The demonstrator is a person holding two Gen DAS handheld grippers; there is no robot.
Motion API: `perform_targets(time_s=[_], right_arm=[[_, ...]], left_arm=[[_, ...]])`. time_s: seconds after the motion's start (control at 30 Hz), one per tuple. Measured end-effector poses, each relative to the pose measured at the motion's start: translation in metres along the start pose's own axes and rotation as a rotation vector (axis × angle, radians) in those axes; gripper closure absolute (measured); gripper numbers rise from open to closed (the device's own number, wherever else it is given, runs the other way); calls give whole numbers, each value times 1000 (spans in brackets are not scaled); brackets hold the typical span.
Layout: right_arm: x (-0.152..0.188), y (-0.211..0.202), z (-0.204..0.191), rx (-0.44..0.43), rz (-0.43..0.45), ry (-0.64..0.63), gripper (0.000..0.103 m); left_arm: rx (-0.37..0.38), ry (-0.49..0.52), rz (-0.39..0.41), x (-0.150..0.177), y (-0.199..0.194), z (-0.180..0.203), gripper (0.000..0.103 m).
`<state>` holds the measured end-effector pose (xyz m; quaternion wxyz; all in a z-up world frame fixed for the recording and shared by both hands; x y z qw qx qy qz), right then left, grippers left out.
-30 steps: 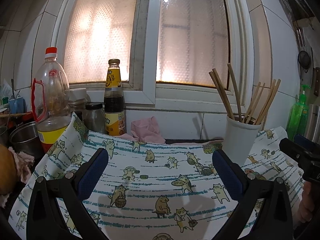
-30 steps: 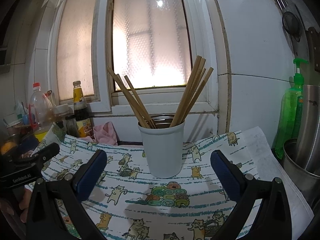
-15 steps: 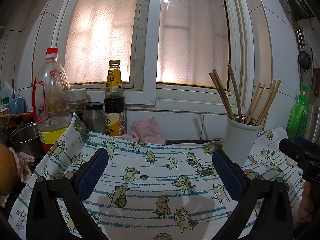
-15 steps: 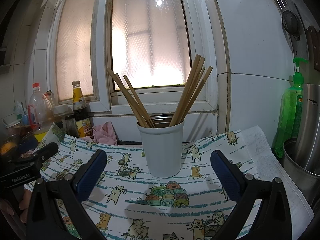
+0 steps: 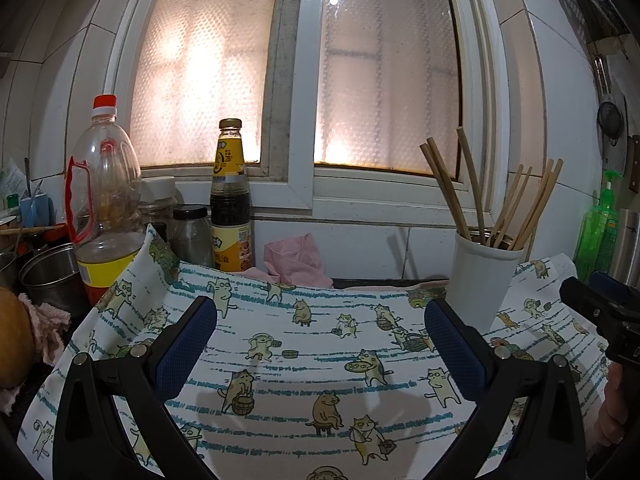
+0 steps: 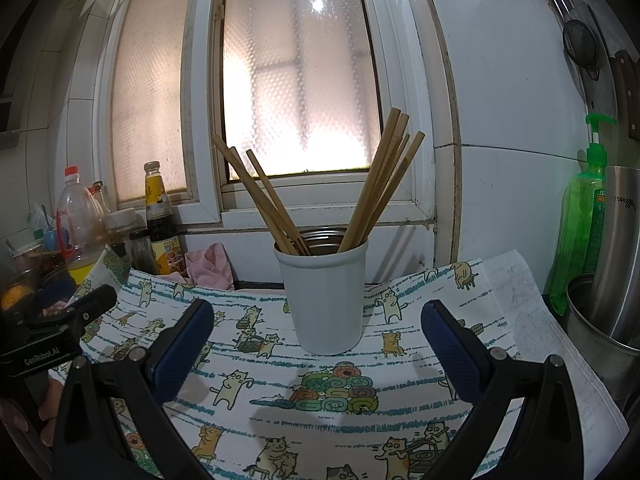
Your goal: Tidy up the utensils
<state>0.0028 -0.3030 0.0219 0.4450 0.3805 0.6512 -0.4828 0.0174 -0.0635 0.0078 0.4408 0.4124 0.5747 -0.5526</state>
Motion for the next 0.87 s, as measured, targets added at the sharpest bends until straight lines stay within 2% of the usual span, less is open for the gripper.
perform_targets(time_s=[0.7,0.87], right_arm=[[0,0,0,-1,-1,0,0],[0,0,0,-1,0,0,0]], left_arm=[[-3,1,0,0,0,1,0],[-36,-3,-5,1,2,-2,0]])
Point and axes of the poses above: each gripper's, at about its wrist camera, not at the fingertips, and y roughly the way its jaws point, z to its right, x to its underside, the point moved 3 cm from there along y, roughly the way its jaws point, and after that the axes turned 8 degrees about -x, right-handed, at the moved point
